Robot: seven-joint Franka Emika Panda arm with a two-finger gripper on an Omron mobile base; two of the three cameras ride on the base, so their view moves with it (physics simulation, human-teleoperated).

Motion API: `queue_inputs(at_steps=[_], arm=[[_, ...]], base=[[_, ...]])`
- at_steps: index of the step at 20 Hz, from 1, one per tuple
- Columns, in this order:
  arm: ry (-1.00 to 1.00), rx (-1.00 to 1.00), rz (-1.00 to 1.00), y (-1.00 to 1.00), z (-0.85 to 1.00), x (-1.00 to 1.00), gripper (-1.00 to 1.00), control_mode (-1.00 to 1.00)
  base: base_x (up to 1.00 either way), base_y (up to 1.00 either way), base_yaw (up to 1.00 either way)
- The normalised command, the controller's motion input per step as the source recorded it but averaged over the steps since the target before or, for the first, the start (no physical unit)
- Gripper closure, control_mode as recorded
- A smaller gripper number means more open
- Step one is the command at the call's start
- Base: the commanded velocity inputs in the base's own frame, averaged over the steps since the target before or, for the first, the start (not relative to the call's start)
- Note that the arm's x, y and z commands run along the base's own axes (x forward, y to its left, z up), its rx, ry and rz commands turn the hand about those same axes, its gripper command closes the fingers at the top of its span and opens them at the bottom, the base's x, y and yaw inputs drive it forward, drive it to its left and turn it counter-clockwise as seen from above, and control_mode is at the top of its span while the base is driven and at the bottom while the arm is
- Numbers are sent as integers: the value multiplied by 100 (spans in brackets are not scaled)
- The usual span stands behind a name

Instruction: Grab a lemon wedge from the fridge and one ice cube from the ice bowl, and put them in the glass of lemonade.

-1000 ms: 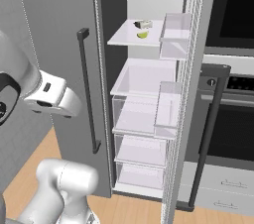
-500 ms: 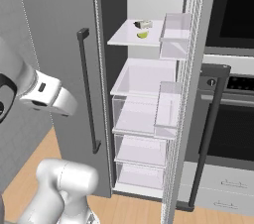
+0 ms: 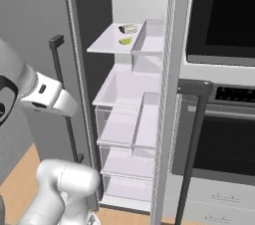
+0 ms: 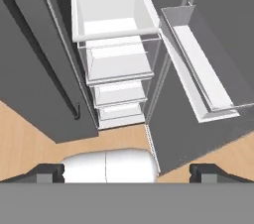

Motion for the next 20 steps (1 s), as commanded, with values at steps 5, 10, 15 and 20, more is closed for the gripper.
queue_inputs(at_steps=[5,10,15,20], arm=[[0,0,0,0,0,0,-100,100],[0,0,0,0,0,0,-100,100],[0,0,0,0,0,0,-100,100],[0,0,0,0,0,0,-100,100]], base=[[63,-12,-3],[63,-24,0],[18,-35,1],[27,-34,4]])
